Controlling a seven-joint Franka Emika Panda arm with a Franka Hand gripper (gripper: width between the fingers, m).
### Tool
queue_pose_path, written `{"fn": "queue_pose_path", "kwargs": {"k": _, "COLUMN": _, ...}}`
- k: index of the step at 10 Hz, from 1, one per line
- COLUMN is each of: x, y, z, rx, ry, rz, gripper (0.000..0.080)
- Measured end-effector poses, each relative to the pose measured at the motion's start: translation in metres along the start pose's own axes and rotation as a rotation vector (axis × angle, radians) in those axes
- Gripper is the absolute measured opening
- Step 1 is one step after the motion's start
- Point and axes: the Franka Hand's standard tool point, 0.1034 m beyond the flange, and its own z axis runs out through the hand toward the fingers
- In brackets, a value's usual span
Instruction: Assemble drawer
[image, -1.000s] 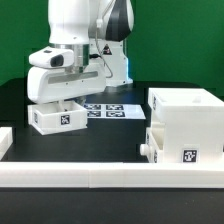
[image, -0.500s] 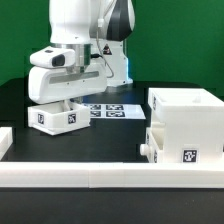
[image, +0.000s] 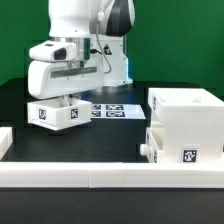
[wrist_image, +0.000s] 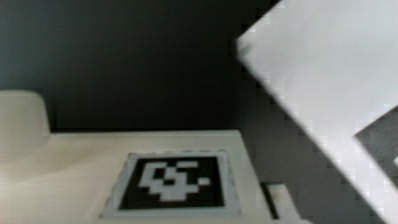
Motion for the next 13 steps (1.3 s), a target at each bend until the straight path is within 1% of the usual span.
{"fn": "queue_pose_path", "kwargs": {"k": 1, "x": 0.014, "y": 0.005, "z": -0.007, "rx": 0.005, "ry": -0.003, "rz": -0.03, "gripper": 0.0044}}
{"fn": "queue_pose_path", "kwargs": {"k": 2, "x": 0.029, "y": 0.013, "z": -0.017, "rx": 0.02, "ry": -0.014, "rz": -0.056, "gripper": 0.0044}}
{"fn": "queue_pose_path", "kwargs": {"k": 3, "x": 0.04, "y": 0.021, "z": -0.024, "rx": 0.038, "ry": -0.027, "rz": -0.07, "gripper": 0.0044}}
{"fn": "queue_pose_path", "kwargs": {"k": 4, "x": 0.054, "y": 0.033, "z": -0.031, "rx": 0.042, "ry": -0.031, "rz": -0.089, "gripper": 0.0044}}
{"fn": "queue_pose_path", "kwargs": {"k": 5, "x": 0.064, "y": 0.042, "z": -0.034, "rx": 0.041, "ry": -0.03, "rz": -0.111, "gripper": 0.0044}}
{"fn": "queue_pose_path", "kwargs": {"k": 6, "x": 0.071, "y": 0.046, "z": -0.034, "rx": 0.045, "ry": -0.032, "rz": -0.118, "gripper": 0.0044}}
{"fn": "queue_pose_path", "kwargs": {"k": 9, "x": 0.07, "y": 0.045, "z": -0.032, "rx": 0.048, "ry": -0.033, "rz": -0.118, "gripper": 0.0044}}
{"fn": "queue_pose_path", "kwargs": {"k": 10, "x": 0.07, "y": 0.044, "z": -0.032, "rx": 0.053, "ry": -0.036, "rz": -0.129, "gripper": 0.0044}}
{"fn": "queue_pose_path", "kwargs": {"k": 11, "x": 0.075, "y": 0.048, "z": -0.033, "rx": 0.07, "ry": -0.046, "rz": -0.169, "gripper": 0.0044}}
{"fn": "queue_pose_path", "kwargs": {"k": 12, "x": 0.086, "y": 0.057, "z": -0.035, "rx": 0.059, "ry": -0.038, "rz": -0.195, "gripper": 0.0044}}
{"fn": "queue_pose_path", "kwargs": {"k": 13, "x": 0.095, "y": 0.06, "z": -0.036, "rx": 0.056, "ry": -0.035, "rz": -0.208, "gripper": 0.0044}}
